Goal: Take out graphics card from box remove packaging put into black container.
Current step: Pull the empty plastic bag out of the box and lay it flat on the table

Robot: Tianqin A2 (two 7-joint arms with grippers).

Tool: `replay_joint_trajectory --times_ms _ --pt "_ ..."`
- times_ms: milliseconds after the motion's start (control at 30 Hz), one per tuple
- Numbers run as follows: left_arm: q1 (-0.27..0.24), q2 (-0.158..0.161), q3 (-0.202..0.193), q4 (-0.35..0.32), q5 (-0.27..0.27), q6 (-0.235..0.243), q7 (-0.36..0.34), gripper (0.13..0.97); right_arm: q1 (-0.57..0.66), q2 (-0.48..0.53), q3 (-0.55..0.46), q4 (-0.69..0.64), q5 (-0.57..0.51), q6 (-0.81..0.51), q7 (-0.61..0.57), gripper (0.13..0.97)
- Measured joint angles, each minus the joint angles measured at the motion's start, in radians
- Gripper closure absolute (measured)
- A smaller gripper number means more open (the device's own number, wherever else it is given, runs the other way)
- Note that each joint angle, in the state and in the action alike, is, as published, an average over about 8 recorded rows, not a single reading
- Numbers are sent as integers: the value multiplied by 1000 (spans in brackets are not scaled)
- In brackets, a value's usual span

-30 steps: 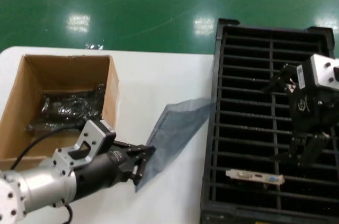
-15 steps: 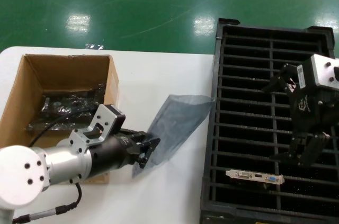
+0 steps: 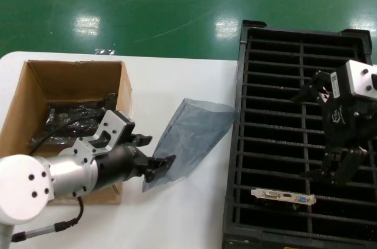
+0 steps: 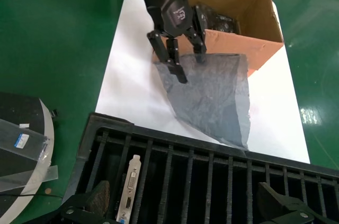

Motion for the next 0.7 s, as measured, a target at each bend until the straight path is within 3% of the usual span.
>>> replay_joint_trajectory --times_ms 367,500,700 --pt "34 -27 -32 -64 85 -1 -48 506 0 0 0 0 0 0 0 129" --pt "35 -22 -44 -54 110 -13 -58 399 0 0 0 0 0 0 0 129" --pt "27 -6 -52 -31 132 -34 -60 302 0 0 0 0 0 0 0 129"
